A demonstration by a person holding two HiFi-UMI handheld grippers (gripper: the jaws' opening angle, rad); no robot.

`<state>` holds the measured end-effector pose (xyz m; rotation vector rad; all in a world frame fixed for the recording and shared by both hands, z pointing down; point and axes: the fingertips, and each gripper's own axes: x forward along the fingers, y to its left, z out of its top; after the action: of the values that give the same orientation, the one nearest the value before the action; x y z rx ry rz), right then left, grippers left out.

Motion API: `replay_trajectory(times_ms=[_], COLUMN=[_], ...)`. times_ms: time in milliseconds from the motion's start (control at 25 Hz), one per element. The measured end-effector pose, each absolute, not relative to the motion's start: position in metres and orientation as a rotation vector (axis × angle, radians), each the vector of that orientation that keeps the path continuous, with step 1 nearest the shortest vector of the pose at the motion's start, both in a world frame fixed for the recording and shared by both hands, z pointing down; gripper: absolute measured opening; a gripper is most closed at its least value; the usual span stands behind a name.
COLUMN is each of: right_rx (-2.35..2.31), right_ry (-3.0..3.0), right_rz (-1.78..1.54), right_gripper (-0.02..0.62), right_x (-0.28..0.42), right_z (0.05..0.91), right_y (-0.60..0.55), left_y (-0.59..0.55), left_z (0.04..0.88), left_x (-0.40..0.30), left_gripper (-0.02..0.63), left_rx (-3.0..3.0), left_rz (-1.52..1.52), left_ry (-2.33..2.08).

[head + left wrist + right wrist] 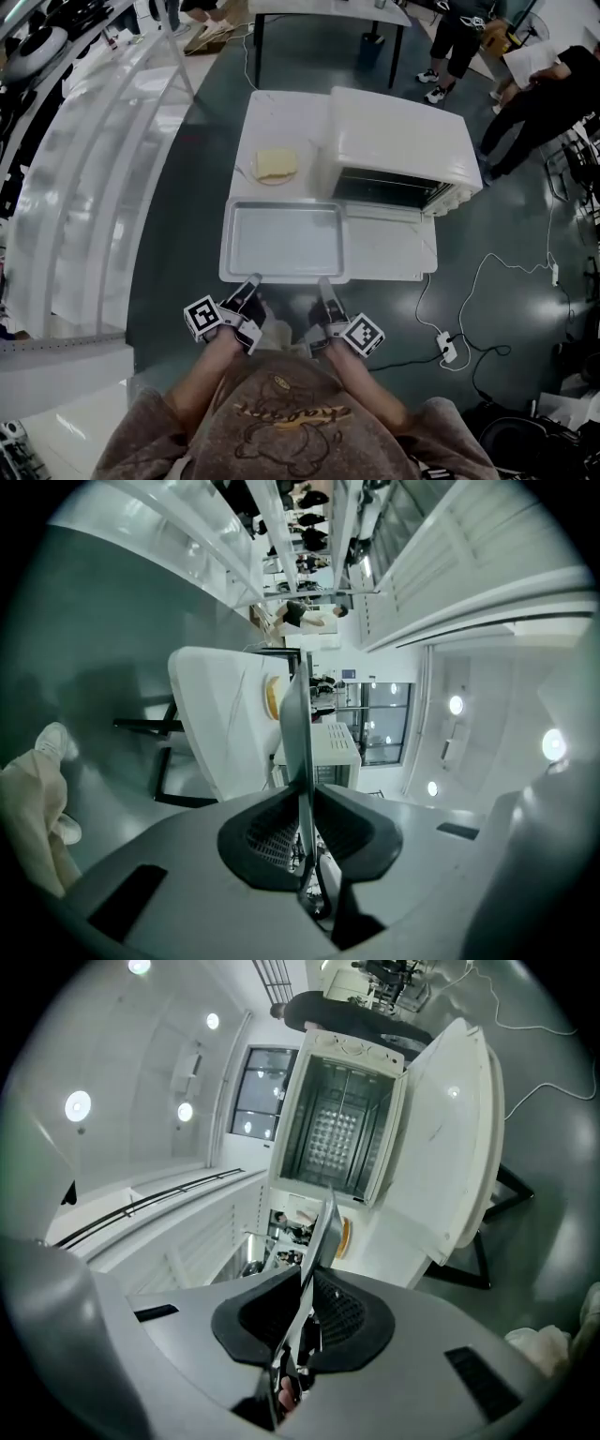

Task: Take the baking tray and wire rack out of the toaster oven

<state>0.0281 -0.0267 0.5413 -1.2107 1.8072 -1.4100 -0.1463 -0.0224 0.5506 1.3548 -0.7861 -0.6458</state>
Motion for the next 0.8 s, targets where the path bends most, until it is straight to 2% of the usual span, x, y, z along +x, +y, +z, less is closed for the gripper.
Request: replay_trajectory(times_ms=[280,440,800], right_rx=[-1.241,-1.197,-1.335], right_ry=[1.741,1.822,1.688], right_rz=[-1.542,-1.479,-1.604], right_gripper=[0.034,0.034,0.034], right_x=[-0.010,-0.028,-0.031], right_z=[0.582,0.590,0.645], right_y=[-0.032,-0.047,-0.056], left_y=[-0.034,-0.040,-0.064], left_z=[0.584,0.605,0.649], left_x=[-0.186,-0.202,-0.209], left_gripper=[0.046,0.046,0.046], left_rx=[1.327,1.310,1.289], left_rz=[-0.660,-0.665,-0.622], left_ry=[-0.806,-0.817,-0.817])
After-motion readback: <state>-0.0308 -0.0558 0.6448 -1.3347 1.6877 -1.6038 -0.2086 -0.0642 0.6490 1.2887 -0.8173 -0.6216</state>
